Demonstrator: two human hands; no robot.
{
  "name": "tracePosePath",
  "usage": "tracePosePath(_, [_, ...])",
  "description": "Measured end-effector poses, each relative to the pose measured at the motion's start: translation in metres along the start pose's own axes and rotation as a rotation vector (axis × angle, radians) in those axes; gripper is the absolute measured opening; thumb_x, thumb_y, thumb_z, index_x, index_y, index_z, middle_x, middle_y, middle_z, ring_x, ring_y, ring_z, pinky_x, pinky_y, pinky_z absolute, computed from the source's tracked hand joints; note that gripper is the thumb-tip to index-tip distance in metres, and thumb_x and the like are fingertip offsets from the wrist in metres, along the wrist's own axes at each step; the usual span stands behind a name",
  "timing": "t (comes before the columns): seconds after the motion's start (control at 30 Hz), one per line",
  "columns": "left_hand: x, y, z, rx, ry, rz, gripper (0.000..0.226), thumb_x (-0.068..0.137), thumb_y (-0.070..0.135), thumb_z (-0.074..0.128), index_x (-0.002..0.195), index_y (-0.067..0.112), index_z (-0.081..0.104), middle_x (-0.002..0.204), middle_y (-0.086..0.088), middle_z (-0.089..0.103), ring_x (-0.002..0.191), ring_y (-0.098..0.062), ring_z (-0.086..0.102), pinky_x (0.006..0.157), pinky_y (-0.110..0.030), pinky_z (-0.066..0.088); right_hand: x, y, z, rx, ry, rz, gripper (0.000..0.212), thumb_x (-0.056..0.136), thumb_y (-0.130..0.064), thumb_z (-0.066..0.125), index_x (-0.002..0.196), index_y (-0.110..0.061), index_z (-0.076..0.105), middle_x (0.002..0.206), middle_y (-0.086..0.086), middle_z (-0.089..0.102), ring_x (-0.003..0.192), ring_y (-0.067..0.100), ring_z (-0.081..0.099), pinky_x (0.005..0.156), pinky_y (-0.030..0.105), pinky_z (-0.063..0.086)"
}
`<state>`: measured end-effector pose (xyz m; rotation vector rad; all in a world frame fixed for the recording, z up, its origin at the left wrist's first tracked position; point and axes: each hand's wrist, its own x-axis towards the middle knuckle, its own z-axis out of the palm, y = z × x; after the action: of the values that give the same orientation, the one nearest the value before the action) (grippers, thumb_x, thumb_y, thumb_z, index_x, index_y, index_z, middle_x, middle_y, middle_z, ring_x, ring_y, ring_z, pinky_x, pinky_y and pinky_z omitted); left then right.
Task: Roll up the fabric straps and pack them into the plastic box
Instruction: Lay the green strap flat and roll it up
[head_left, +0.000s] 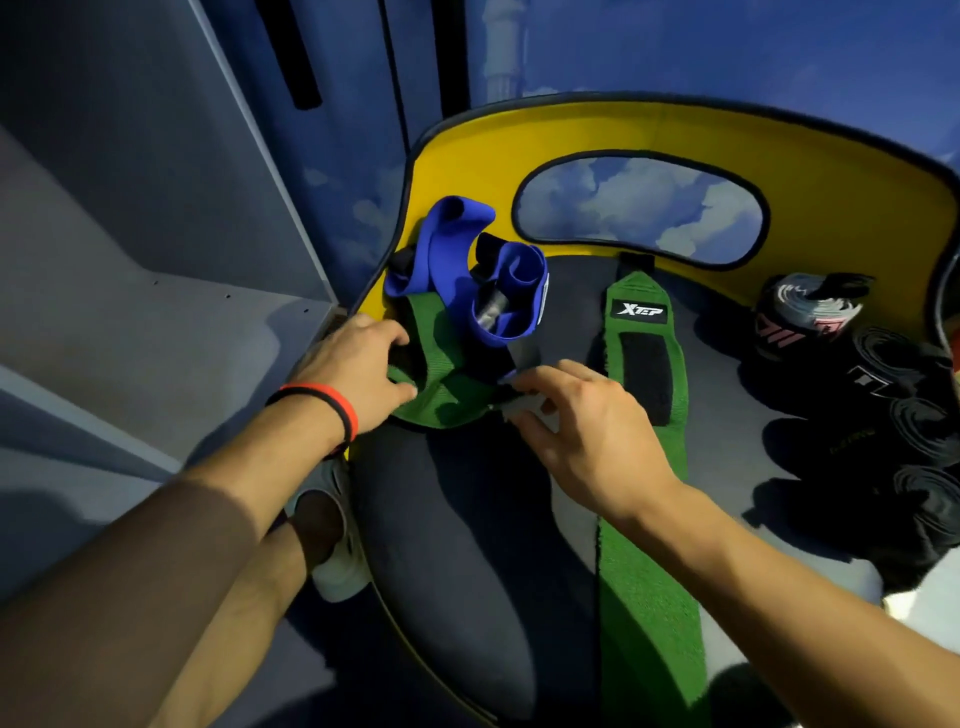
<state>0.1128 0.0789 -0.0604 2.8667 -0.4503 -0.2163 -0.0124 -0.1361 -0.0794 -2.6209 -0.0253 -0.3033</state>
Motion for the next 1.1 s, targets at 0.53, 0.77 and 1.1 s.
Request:
tracePosePath(0.53, [-0.007, 0.012, 0.005, -0.354, -0.320, -0.125, 0.074, 0.079, 0.037, 0.077, 0.146, 0.035, 0.047, 0.144, -0.001, 0.054, 0.129, -0.019, 0.054, 0.103, -0.033, 0.047, 0.011, -0.006, 0.031, 0.114, -0.074, 0.133, 0.059, 0.091, -0.050, 0.068, 0.144, -0.030, 0.049, 0.144, -0.001, 0.036, 0.098, 0.020, 0.063, 0.090, 0.038, 0.055])
tracePosePath(0.77, [-0.020, 0.039, 0.013, -0.794, -0.563, -0.241, 0.041, 0.101, 0.043, 0.046, 0.127, 0.016, 0.063, 0.102, -0.003, 0.073, 0.096, -0.017, 0.067, 0.079, -0.032, 0.049, 0.014, -0.005, 0.019, 0.259, -0.113, 0.283, 0.059, 0.086, -0.067, 0.058, 0.121, -0.023, 0.072, 0.142, -0.004, 0.042, 0.130, 0.010, 0.049, 0.106, 0.026, 0.041])
tracePosePath(1.1, [-0.009, 0.057, -0.005, -0.632, -0.220, 0.011, 0.020, 0.094, 0.018, 0.055, 0.086, 0.020, 0.074, 0.070, 0.001, 0.074, 0.054, -0.011, 0.061, 0.054, -0.024, 0.043, 0.011, 0.007, 0.018, 0.178, -0.043, 0.257, 0.028, 0.087, -0.034, 0.076, 0.105, -0.013, 0.074, 0.138, -0.007, 0.052, 0.121, 0.014, 0.055, 0.091, 0.028, 0.045])
